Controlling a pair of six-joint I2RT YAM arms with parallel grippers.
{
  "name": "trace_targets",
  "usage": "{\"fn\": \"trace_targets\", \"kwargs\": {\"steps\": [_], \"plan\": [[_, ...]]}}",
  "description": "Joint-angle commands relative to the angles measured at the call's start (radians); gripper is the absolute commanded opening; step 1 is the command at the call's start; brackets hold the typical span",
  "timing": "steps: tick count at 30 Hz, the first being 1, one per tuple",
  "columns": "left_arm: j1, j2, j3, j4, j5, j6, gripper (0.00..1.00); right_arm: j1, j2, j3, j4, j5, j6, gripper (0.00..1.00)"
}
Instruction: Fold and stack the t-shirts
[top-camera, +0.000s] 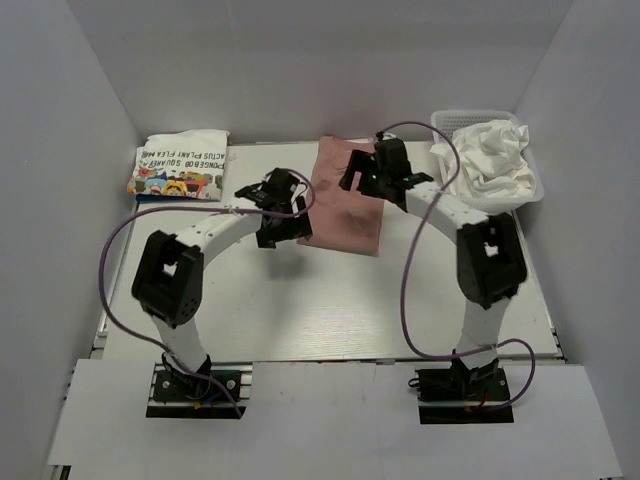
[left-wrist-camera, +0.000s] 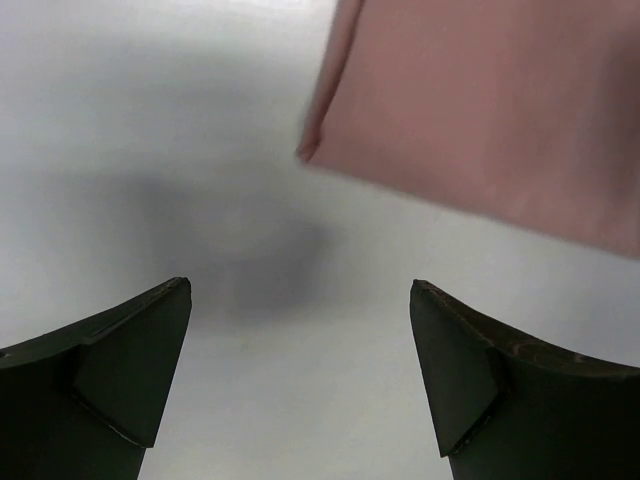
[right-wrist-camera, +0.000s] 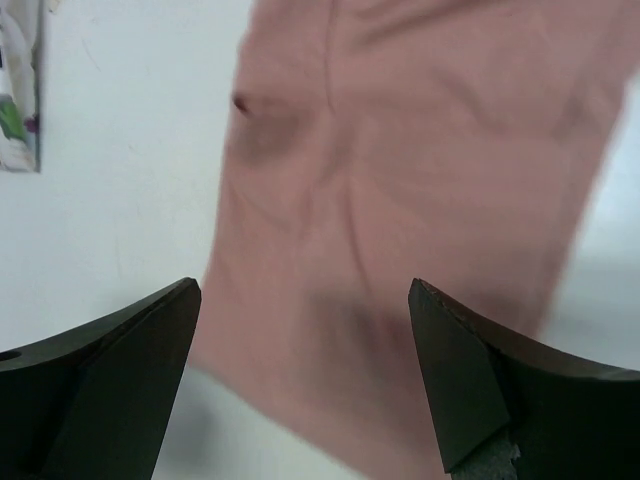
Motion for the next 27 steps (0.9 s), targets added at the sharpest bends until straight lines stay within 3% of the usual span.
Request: {"fn": "trace_targets", "kwargs": {"steps": [1,4,7,14,19,21,22,27], "plan": [[0.017,0.104,0.123,0.05,0.006,0.048,1.0,-0.022,-0.229,-0.189,0.032,0.024,0.035,0.9],[0.017,0.175,0.209,0.037,0.029,0.074,1.0,-0.027,-0.324,-0.407,0.034,-0.022,0.064,0.9],[0.038,0.236,0.23,0.037,0.029,0.074,0.98,-0.031,-0.373,-0.492,0.017,-0.059,0.064,0.9],[0.072,0.327,0.261,0.082,0.075,0.065,0.71,-0.033,-0.378,-0.561,0.016,-0.085,0.061,0.9],[0.072,0.339,0.197,0.129,0.147,0.065,0.36,-0.034,-0.321,-0.544,0.001,-0.068,0.067,0.9],[0.072,0.339,0.155,0.155,0.175,0.065,0.27,-0.036,-0.304,-0.543,0.002,-0.063,0.088,0.9],[0.072,0.348,0.155,0.156,0.186,0.065,0.16,-0.036,-0.29,-0.544,-0.006,-0.054,0.096,0.9],[0.06,0.357,0.106,0.18,0.226,0.065,0.03,-0.033,-0.244,-0.541,-0.012,-0.048,0.125,0.9]]}}
